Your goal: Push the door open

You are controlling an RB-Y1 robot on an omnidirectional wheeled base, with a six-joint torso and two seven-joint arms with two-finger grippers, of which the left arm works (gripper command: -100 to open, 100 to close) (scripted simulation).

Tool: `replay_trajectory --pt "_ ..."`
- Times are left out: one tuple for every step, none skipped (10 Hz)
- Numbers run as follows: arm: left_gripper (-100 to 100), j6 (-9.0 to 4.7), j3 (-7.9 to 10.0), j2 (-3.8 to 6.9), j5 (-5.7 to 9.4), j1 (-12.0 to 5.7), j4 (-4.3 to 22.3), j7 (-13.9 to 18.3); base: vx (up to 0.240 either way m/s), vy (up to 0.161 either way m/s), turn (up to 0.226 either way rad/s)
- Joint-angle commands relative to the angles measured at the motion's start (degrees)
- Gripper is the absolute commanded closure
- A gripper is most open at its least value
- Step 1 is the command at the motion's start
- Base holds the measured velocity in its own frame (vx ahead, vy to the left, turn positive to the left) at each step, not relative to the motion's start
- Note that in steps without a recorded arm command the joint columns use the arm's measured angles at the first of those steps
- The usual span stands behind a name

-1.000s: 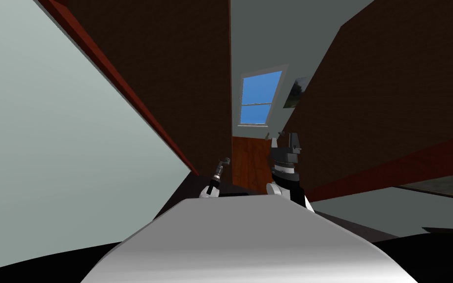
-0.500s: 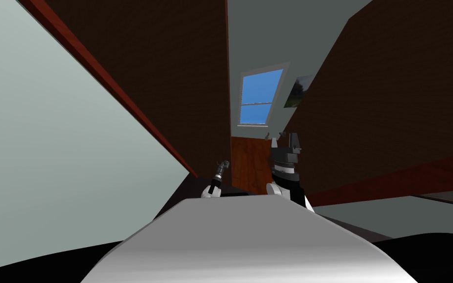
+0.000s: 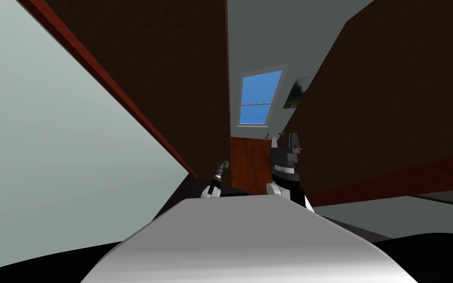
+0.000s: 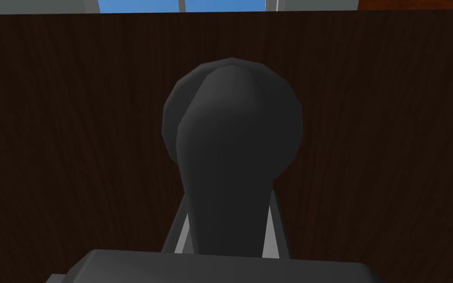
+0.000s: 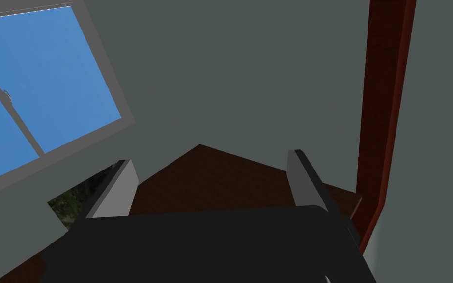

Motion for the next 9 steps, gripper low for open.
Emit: replay_trajectory --pt "100 -0.45 1.02 0.87 0.47 -0.73 0.82 -0.20 0.133 -0.086 0.057" --pt "100 -0.45 1.26 1.10 0.58 -0.75 0.83 -0.27 0.150 -0.100 0.024" --pt "100 -0.46 1.79 1.55 0.82 -0.78 0.87 -0.42 0.144 -0.084 0.045" --pt "100 -0.47 2.39 2.01 1.09 -0.82 0.91 -0.60 0.176 -0.090 0.044" --pt "100 -0.47 2.71 2.24 1.23 -0.84 0.93 -0.69 0.177 -0.085 0.037" --pt "100 -0.48 3.41 2.66 1.55 -0.88 0.97 -0.90 0.164 -0.114 0.054" --pt "100 -0.48 3.41 2.66 1.55 -0.88 0.97 -0.90 0.114 -0.084 0.021" --pt "100 -0.50 4.53 3.22 2.06 -0.94 1.04 -1.23 0.140 -0.078 0.083" --pt "100 -0.51 4.92 3.40 2.23 -0.97 1.07 -1.34 0.153 -0.097 0.061"
